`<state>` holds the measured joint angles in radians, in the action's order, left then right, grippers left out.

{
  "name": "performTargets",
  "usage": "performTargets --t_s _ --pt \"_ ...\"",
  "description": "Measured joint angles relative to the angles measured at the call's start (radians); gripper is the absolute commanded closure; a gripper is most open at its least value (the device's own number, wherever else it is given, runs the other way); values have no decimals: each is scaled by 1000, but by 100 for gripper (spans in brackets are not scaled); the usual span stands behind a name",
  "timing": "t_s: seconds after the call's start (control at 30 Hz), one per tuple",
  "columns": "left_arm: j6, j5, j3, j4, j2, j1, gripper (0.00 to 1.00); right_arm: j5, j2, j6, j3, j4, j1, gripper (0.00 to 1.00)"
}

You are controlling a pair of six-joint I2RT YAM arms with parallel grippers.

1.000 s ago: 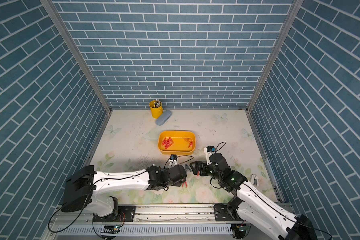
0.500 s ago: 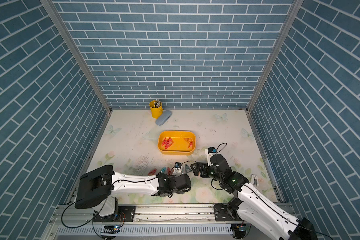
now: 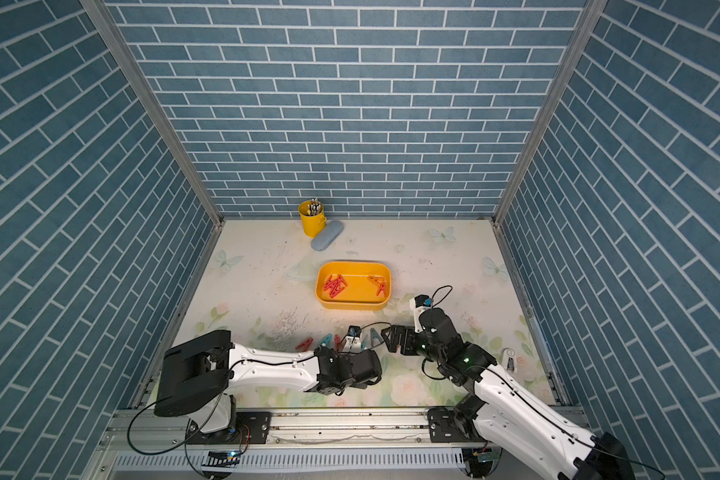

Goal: Take the clothespins out of the storage box
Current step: Place the clothespin at the center of the board, then pick up the clothespin from the storage box.

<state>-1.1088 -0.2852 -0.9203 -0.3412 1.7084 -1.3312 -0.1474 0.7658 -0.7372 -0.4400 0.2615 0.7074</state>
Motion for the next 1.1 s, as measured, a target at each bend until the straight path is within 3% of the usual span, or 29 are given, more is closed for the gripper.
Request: performTargets --t_s 0.1,0.33,0.47,0.67,0.97,1.1 --pt "3 -8 -24 -26 -1 0 59 0 10 0 -2 0 0 0" --pt "39 -15 -90 -93 -62 45 40 5 82 5 -53 -1 0 1" --pt "84 -18 -133 -122 -120 113 28 16 142 11 -108 -14 0 1" --pt "170 2 -159 -124 -195 266 0 36 263 32 -191 -43 0 0" --pt "271 54 -163 -122 -214 490 1 84 477 100 -361 -66 0 1" --pt "298 55 -163 -105 -214 557 0 102 581 156 -447 -66 0 19"
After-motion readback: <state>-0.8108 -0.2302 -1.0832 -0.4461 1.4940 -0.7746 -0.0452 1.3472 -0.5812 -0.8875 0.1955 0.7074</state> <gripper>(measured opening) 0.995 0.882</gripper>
